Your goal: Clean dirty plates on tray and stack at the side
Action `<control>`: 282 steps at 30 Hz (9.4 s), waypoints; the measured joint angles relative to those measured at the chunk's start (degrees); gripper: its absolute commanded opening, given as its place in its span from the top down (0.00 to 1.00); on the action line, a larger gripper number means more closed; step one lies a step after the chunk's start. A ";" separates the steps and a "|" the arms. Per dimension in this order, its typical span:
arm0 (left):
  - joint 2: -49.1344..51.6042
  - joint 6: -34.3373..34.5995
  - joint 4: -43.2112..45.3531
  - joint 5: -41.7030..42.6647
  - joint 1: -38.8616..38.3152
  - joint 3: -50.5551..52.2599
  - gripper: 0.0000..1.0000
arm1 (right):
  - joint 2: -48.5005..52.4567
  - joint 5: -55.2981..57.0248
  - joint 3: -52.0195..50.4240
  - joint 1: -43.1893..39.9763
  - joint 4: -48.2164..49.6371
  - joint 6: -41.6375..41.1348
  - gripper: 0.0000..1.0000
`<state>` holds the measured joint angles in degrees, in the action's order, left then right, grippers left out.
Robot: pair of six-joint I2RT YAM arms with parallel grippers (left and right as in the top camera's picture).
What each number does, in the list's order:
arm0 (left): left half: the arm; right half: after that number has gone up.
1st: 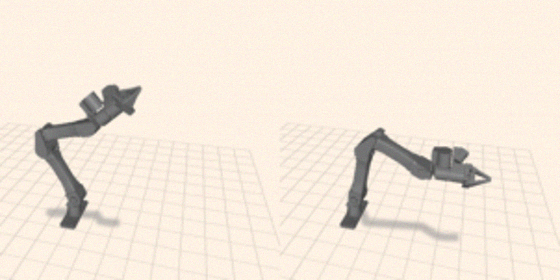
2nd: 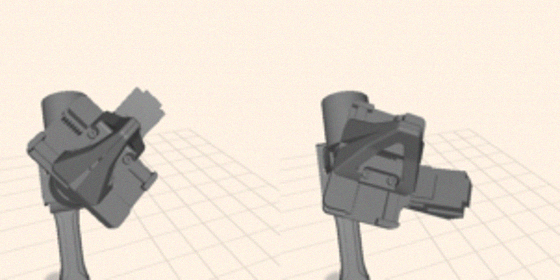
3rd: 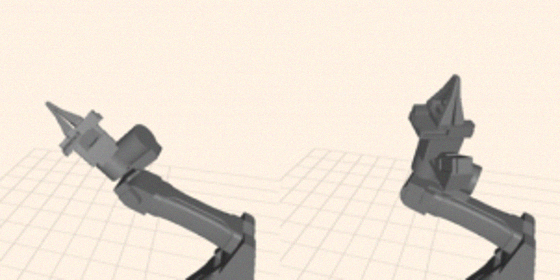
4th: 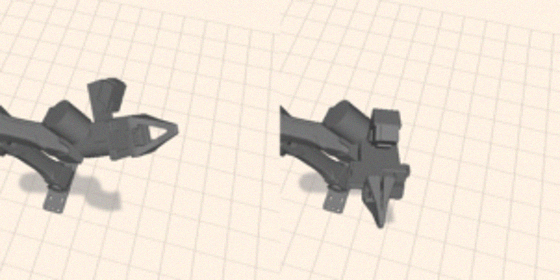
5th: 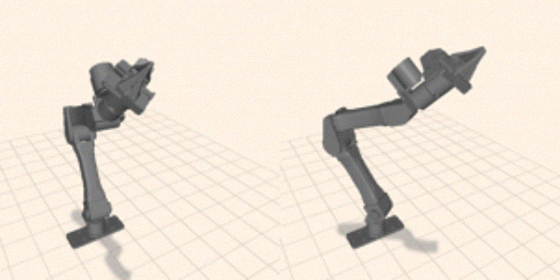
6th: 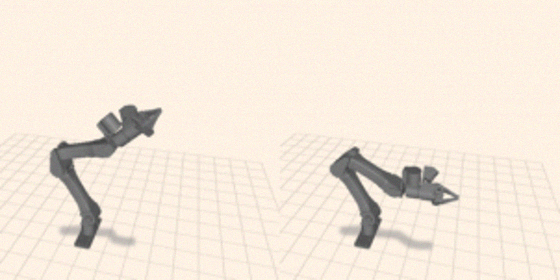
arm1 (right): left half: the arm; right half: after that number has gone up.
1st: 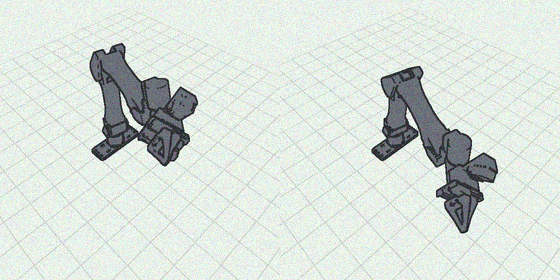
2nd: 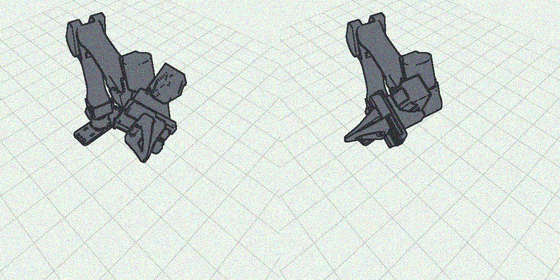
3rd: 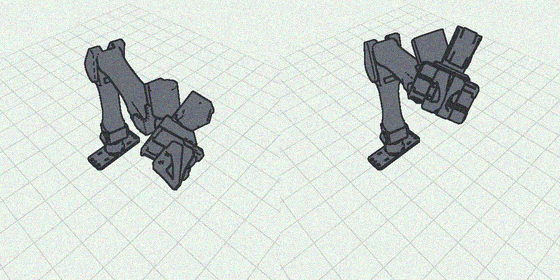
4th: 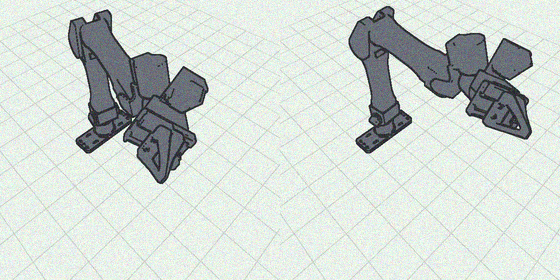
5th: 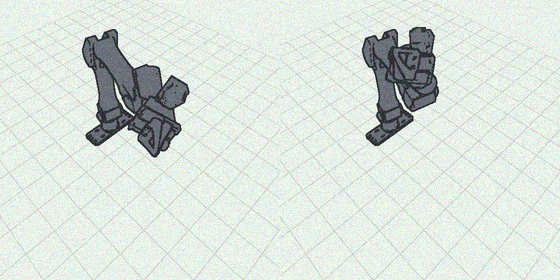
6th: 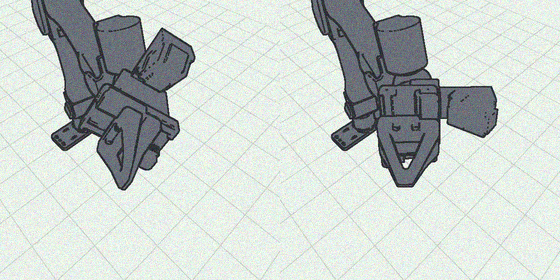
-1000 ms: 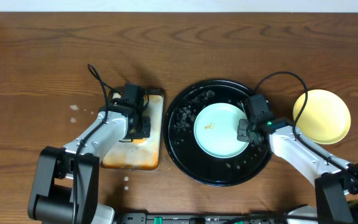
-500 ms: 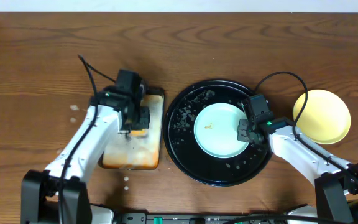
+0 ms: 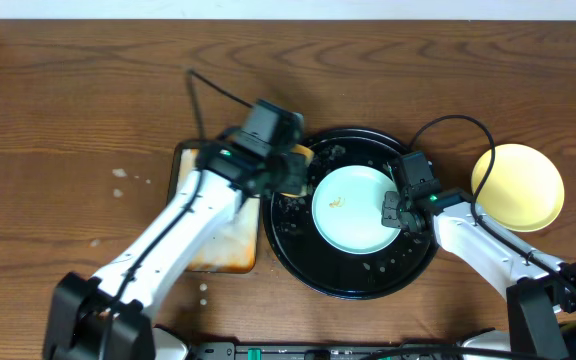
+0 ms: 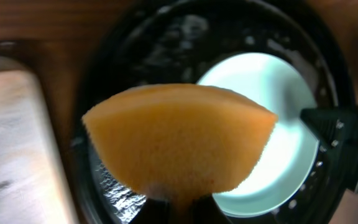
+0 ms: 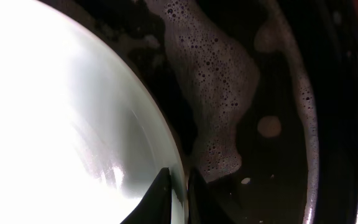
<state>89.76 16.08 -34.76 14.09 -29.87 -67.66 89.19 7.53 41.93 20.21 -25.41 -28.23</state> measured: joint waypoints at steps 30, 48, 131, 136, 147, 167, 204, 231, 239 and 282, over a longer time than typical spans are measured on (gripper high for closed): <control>25.24 1.25 17.94 -2.25 -15.28 -3.91 0.89 | 0.00 1.64 0.00 -0.26 0.74 -0.04 0.96; 26.34 -1.36 6.58 -26.91 -16.68 -7.76 0.89 | 0.00 1.27 0.07 -0.26 0.33 -0.04 0.98; -15.19 -4.55 -21.66 -3.48 19.69 -4.81 0.17 | -13.31 3.89 4.17 -1.33 -2.23 17.84 0.99; -15.19 -4.55 -21.66 -3.48 19.69 -4.79 0.17 | -12.44 0.94 4.20 -1.03 -7.30 14.64 0.86; -15.19 -4.55 -21.66 -3.48 19.69 -4.81 0.17 | 0.81 -9.03 4.17 -1.33 -6.10 7.34 0.88; -15.19 -4.55 -21.66 -3.48 19.69 -4.81 0.17 | -3.98 -9.55 4.17 -5.62 -7.80 8.72 0.73; -15.19 -4.55 -21.66 -3.48 19.69 -4.81 0.16 | -11.76 -7.45 4.35 -8.07 -2.69 12.35 0.99; -15.19 -4.55 -21.66 -3.48 19.69 -4.81 0.16 | -24.44 45.88 4.35 24.76 -0.35 41.86 0.99; -15.17 -4.55 -21.66 -3.48 19.69 -4.81 0.16 | -24.44 53.35 4.35 31.04 1.55 50.07 0.99; -15.19 -4.55 -21.66 -3.48 19.69 -4.81 0.16 | -24.44 59.60 4.35 35.98 5.62 58.42 0.99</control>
<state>74.56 11.53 -56.42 10.61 -10.17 -72.47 64.75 67.13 46.28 56.18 -19.79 30.20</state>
